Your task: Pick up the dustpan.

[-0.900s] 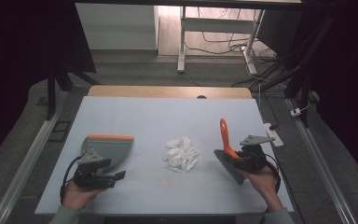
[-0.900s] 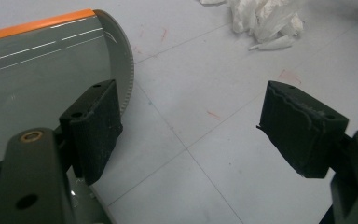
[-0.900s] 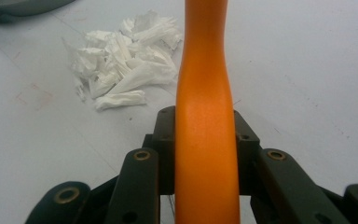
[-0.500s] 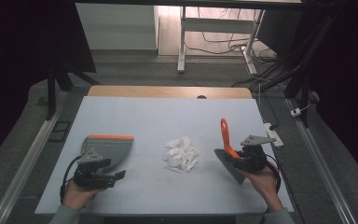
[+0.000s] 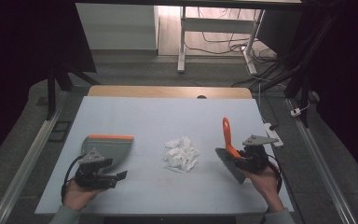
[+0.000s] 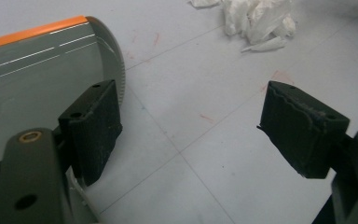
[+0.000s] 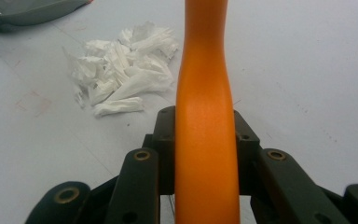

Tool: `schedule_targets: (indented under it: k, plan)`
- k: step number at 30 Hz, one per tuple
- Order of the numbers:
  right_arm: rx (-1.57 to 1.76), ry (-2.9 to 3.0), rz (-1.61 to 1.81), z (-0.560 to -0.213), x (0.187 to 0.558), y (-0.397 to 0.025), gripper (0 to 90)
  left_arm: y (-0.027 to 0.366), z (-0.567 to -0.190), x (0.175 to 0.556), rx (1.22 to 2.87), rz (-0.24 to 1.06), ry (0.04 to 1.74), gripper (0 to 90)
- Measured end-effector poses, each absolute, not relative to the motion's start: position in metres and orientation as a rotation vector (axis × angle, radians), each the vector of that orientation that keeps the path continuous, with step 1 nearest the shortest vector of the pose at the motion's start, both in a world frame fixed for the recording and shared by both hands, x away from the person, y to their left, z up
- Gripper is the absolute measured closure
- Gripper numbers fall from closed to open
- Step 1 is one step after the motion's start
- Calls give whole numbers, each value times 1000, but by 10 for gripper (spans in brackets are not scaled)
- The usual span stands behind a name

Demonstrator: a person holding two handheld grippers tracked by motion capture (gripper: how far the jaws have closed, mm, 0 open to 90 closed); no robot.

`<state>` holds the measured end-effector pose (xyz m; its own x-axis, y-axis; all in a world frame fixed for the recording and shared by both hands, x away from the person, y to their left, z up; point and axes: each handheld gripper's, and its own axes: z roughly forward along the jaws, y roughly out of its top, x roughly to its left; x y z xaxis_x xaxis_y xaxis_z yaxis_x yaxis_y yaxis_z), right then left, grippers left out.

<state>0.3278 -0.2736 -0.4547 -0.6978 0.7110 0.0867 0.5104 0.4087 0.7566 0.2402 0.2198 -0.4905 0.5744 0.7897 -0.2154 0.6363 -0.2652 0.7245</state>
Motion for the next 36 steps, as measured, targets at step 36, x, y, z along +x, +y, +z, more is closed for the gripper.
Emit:
schedule_targets:
  k: [36]
  plan:
    - [1065,2416,1186,-451,328,-275,703,227,-464,257,2005,325,1354,199]
